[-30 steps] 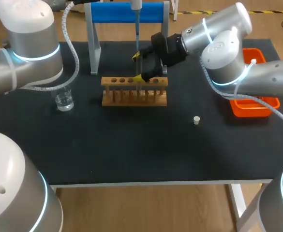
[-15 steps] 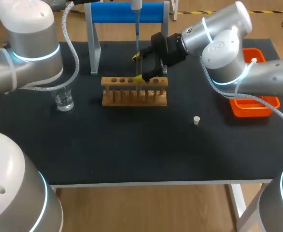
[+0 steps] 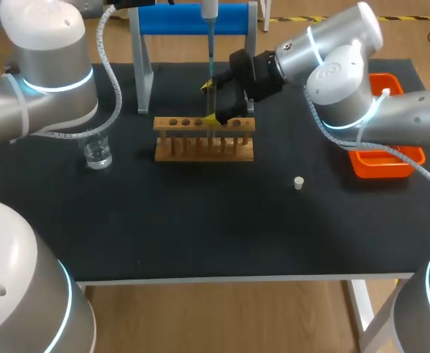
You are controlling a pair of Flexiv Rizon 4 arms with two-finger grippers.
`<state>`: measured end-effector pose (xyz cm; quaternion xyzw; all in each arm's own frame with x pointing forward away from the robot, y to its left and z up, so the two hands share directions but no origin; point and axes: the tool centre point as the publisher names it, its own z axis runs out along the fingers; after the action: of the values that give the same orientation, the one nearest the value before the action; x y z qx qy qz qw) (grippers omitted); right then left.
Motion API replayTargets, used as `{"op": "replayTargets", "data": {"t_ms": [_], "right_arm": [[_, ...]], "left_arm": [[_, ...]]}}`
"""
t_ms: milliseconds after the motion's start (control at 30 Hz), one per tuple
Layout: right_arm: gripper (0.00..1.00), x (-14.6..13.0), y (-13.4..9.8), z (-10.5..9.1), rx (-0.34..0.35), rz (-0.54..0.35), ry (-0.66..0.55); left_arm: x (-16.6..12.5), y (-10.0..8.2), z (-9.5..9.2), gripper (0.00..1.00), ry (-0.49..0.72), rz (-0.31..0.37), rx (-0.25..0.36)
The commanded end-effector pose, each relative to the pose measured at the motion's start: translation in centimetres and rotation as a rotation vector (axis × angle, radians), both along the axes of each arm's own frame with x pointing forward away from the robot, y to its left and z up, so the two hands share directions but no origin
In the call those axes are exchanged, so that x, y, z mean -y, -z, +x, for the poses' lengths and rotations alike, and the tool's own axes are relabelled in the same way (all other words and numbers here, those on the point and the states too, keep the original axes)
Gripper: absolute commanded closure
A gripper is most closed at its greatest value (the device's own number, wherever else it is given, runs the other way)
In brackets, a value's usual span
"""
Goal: Invert the test tube, pick up the pipette, mount the tip to pipette, aspirate from beaker and dispense into the tube, eject the tip, return the pipette, and cap with the stopper.
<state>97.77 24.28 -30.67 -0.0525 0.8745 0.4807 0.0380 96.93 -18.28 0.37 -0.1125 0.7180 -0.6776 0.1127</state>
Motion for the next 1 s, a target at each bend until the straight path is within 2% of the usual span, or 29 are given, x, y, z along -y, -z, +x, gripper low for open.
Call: {"op": "replayTargets", "data": {"t_ms": [33,1000], "right_arm": [[0.00,0.1,-0.1,0.0,-0.002,-0.004,-0.001],[0.00,0.1,-0.1,0.0,-0.002,-0.004,-0.001]], "left_arm": [[0.2,0.1,0.4,1.00,0.005,-0.002,-0.002],[0.0,1.9,1.4,1.00,0.003,-0.017,-0.038]]}}
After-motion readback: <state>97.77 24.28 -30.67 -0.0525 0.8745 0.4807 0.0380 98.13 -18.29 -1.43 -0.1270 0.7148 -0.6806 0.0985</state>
